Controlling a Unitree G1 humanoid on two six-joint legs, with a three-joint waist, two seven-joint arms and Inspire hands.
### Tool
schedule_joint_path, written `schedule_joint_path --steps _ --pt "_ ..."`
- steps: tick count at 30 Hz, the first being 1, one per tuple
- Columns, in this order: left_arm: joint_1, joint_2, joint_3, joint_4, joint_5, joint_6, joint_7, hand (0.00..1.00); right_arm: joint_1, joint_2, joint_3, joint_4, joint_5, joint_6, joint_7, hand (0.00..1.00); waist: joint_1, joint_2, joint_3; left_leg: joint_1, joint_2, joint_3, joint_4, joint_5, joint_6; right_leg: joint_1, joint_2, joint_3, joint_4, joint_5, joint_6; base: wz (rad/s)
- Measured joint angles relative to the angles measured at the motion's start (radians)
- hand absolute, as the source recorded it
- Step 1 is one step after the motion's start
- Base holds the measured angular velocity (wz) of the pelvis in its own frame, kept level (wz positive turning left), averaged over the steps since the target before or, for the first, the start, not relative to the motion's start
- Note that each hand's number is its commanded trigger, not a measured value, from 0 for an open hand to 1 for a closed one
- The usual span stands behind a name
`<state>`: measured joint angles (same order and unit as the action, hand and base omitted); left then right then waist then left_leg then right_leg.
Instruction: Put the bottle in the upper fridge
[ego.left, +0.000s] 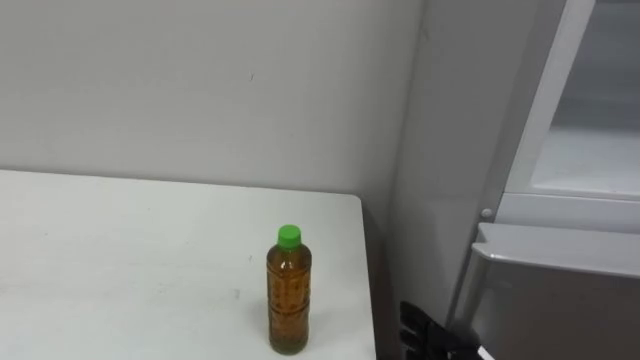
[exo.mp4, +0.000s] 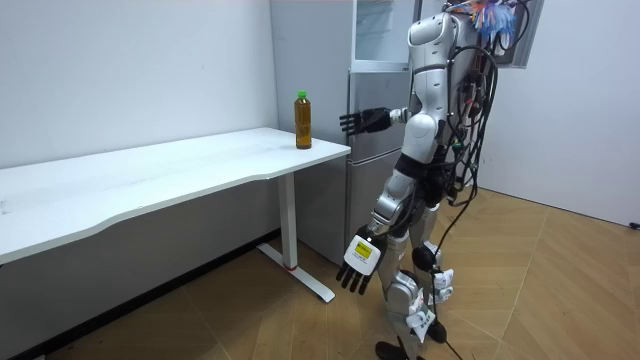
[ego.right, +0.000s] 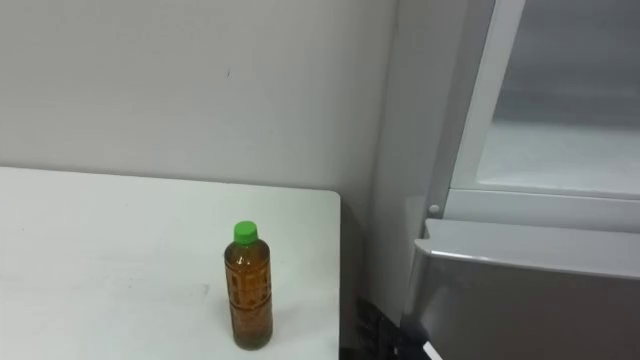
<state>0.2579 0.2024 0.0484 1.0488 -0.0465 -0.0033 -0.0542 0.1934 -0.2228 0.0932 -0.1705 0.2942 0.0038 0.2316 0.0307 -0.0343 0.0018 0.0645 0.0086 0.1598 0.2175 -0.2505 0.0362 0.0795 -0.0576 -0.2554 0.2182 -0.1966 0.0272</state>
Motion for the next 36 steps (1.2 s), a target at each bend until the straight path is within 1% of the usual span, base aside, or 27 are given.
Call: schedule_joint_path --steps 6,8,11,13,14,15,16,18,21,25,26,30,32,34,36 --pt "0.004 0.004 -0.01 -0.005 0.024 0.0 -0.001 0.0 -0.011 0.0 -0.003 -0.056 0.024 0.0 0.011 0.0 0.003 0.001 -0.0005 -0.004 0.001 -0.001 0.002 0.0 0.0 0.0 -0.002 -0.02 0.0 0.0 0.0 0.01" --pt "0.004 0.003 -0.012 -0.004 0.03 0.001 -0.001 0.0 -0.016 0.001 -0.001 -0.077 0.026 0.0 0.015 0.0 0.007 0.001 -0.0007 -0.003 0.0 -0.002 0.002 0.0 0.0 0.001 -0.001 -0.02 0.0 0.0 0.0 0.02" --pt "0.002 0.004 -0.014 -0.004 0.038 0.001 -0.002 0.0 -0.048 0.001 0.005 -0.086 0.037 0.0 0.031 0.0 0.013 0.003 -0.0011 -0.001 0.0 -0.007 0.005 0.0 0.0 0.006 -0.001 -0.022 -0.001 0.0 0.0 0.03" --pt "-0.001 0.003 -0.016 -0.005 0.061 0.001 -0.001 0.0 -0.066 0.002 0.006 -0.094 0.037 -0.001 0.032 0.0 0.033 0.003 -0.0013 -0.001 0.0 -0.007 0.005 0.0 0.0 0.007 0.0 -0.023 -0.003 0.0 0.0 0.0" --pt "0.0 0.003 -0.016 -0.005 0.062 0.001 -0.001 0.0 -0.071 0.002 0.007 -0.095 0.037 -0.001 0.033 0.0 0.035 0.003 -0.0013 -0.001 0.0 -0.007 0.005 0.0 0.0 0.008 0.0 -0.024 -0.004 0.0 -0.001 0.0" --pt "0.002 0.003 -0.016 -0.005 0.065 0.001 -0.001 0.0 -0.078 0.002 0.015 -0.098 0.037 -0.001 0.032 0.0 0.044 0.004 -0.0019 -0.001 0.0 -0.007 0.004 0.0 0.0 0.01 0.0 -0.024 -0.01 0.001 -0.001 0.0" --pt "0.002 0.003 -0.018 -0.005 0.072 0.006 0.0 0.0 -0.079 0.002 0.022 -0.104 0.037 -0.001 0.031 0.0 0.052 0.005 -0.0022 -0.001 0.0 -0.006 0.004 0.0 0.0 0.013 0.001 -0.024 -0.015 0.002 -0.002 0.0" --pt "0.002 0.003 -0.018 -0.005 0.083 0.01 0.001 0.0 -0.08 0.001 0.035 -0.108 0.038 -0.001 0.031 0.0 0.057 0.005 -0.0027 -0.001 0.0 -0.007 0.004 0.0 0.0 0.015 0.001 -0.028 -0.016 0.002 -0.002 0.05" --pt "0.007 0.003 -0.02 -0.004 0.097 0.018 0.003 0.0 -0.08 0.001 0.05 -0.108 0.038 -0.001 0.031 0.0 0.06 0.006 -0.0025 -0.002 0.001 -0.007 0.004 0.0 0.0 0.018 -0.001 -0.046 -0.016 0.002 -0.002 0.1" --pt "0.013 0.003 -0.035 0.0 0.102 0.027 0.006 0.0 -0.083 -0.001 0.063 -0.108 0.063 -0.001 0.01 0.0 0.064 0.006 -0.0024 -0.002 0.001 -0.007 0.003 0.0 0.0 0.019 -0.002 -0.048 -0.016 0.002 -0.002 0.01" --pt "0.013 0.003 -0.035 0.002 0.102 0.028 0.008 0.0 -0.084 -0.001 0.066 -0.108 0.063 -0.001 0.005 0.0 0.065 0.006 -0.0024 -0.002 0.001 -0.007 0.003 0.0 0.0 0.019 -0.002 -0.049 -0.016 0.002 -0.002 0.0" --pt "0.013 0.004 -0.063 0.002 0.126 0.045 0.025 0.0 -0.102 -0.011 0.11 -0.071 0.12 -0.001 -0.026 0.0 0.08 0.007 -0.002 -0.004 0.0 -0.011 0.005 0.0 0.0 0.02 -0.005 -0.08 -0.016 0.002 -0.002 0.03" --pt "0.016 0.002 -0.065 0.002 0.13 0.049 0.025 0.0 -0.113 -0.012 0.128 -0.032 0.13 -0.001 -0.034 0.0 0.09 0.005 -0.0018 -0.004 -0.001 -0.012 0.006 0.0 0.0 0.022 -0.007 -0.085 -0.016 0.002 -0.002 0.07" --pt "0.023 0.002 -0.065 0.003 0.13 0.05 0.025 0.0 -0.123 -0.013 0.138 0.005 0.131 0.001 -0.05 0.0 0.1 0.003 -0.0005 -0.004 -0.002 -0.018 0.006 0.002 0.002 0.025 -0.011 -0.105 -0.016 0.002 -0.002 0.09" --pt "0.025 0.002 -0.065 0.003 0.13 0.059 0.025 0.0 -0.126 -0.013 0.142 0.008 0.137 0.001 -0.062 0.0 0.109 0.001 0.0005 -0.006 -0.004 -0.025 0.006 0.003 0.003 0.026 -0.012 -0.108 -0.016 0.002 -0.002 0.08"
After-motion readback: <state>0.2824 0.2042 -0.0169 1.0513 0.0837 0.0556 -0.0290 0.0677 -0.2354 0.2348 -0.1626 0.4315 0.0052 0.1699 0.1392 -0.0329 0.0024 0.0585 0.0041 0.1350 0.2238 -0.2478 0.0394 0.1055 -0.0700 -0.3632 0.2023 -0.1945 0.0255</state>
